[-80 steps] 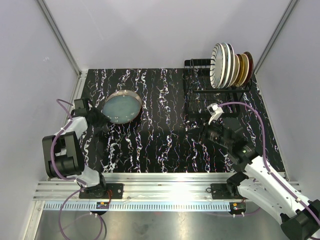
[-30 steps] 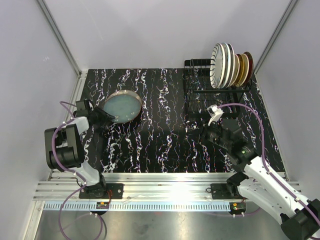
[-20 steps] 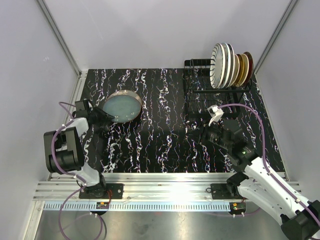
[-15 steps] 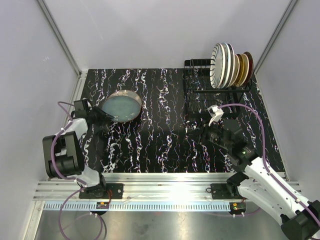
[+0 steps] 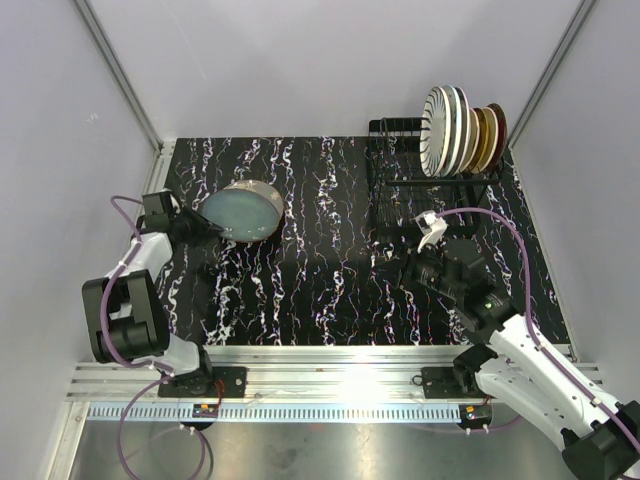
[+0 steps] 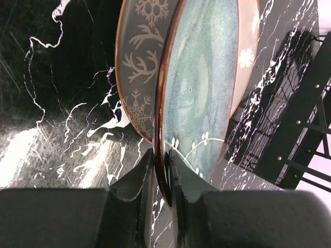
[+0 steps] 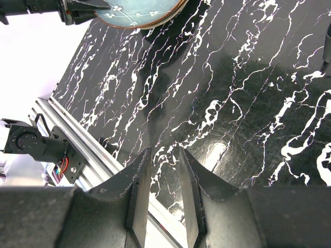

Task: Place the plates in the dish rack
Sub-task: Grab a plate with the left arm

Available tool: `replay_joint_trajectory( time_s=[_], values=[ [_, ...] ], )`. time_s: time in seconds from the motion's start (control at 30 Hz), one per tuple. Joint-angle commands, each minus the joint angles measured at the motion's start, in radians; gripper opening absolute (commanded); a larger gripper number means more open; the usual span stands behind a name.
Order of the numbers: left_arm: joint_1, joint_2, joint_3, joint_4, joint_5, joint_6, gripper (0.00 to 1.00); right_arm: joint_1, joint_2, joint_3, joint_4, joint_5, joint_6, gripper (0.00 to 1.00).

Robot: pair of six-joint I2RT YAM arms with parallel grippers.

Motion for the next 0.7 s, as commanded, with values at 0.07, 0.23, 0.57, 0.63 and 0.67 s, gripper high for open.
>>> replay_joint_trajectory(
  time_s=[0.07,0.23,0.57,0.63,0.67],
  values=[
    [-0.001,-0.099,0.077,0.026,0.028,0.046,0.0,0.011,-0.001,0.027,0.015,0.015,0.012,0.35],
    [-0.006,-0.13,0.107,-0.008,0.012,0.074,0.0,0.011,0.01,0.034,0.018,0.009,0.016,0.35],
    [-0.018,-0.166,0.123,0.022,0.146,0.034,0.0,0.011,0.037,0.059,0.015,0.014,0.014,0.35],
    [-0.024,-0.174,0.134,0.015,0.155,0.038,0.0,0.011,0.05,0.06,0.022,0.009,0.019,0.35],
    [-0.033,-0.182,0.143,0.01,0.156,0.038,0.0,0.011,0.053,0.063,0.025,0.009,0.02,0.35]
  ],
)
